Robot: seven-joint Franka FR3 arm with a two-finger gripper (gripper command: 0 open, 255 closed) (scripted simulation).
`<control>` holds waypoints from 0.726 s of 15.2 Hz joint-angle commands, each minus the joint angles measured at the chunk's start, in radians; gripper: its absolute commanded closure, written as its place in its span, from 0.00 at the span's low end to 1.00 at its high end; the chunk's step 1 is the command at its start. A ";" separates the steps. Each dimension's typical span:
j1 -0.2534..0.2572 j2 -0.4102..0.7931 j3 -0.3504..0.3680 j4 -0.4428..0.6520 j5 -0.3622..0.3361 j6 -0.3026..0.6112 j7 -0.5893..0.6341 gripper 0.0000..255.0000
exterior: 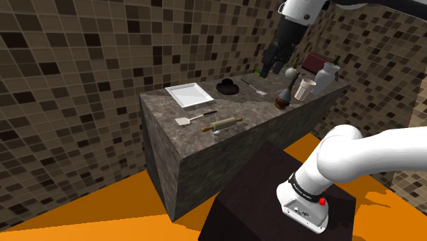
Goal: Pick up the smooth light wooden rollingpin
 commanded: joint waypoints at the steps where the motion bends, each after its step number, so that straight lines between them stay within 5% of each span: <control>1: 0.000 0.000 0.000 0.000 0.000 0.000 0.000 0.00; 11: 0.065 0.049 -0.178 -0.264 -0.102 0.309 -0.436 0.00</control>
